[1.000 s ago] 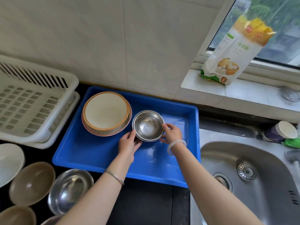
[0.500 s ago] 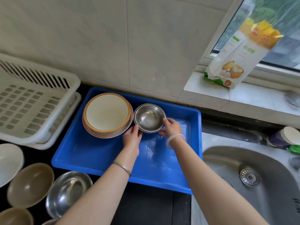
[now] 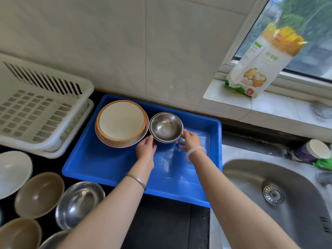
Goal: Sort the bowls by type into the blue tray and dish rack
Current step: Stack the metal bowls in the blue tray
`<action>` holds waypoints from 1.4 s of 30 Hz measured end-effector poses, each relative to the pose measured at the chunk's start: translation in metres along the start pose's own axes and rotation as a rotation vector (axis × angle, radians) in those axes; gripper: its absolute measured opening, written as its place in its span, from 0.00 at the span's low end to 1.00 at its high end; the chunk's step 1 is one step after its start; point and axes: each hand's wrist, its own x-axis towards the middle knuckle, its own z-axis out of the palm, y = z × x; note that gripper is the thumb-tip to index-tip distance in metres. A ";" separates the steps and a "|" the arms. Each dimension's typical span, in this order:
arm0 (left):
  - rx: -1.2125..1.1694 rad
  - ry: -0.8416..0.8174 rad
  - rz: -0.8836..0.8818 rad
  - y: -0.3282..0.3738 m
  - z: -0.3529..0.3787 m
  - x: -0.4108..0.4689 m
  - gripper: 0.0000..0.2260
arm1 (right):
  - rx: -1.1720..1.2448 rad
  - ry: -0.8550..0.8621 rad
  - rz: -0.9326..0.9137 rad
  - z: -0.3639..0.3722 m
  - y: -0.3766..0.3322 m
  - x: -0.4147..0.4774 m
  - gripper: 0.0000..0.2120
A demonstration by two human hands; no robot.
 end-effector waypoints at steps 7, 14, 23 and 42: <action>0.335 -0.077 0.140 0.005 -0.051 -0.046 0.17 | -0.094 -0.011 -0.123 -0.014 0.004 -0.062 0.10; 0.612 0.029 0.371 0.005 -0.139 -0.118 0.12 | -0.203 -0.271 -0.155 0.015 0.049 -0.156 0.08; 0.772 0.496 0.505 -0.031 -0.254 -0.177 0.15 | -0.648 -0.455 -0.090 0.086 0.137 -0.183 0.16; 0.413 0.655 0.245 -0.061 -0.321 -0.179 0.18 | -0.496 -0.350 -0.164 0.108 0.122 -0.202 0.10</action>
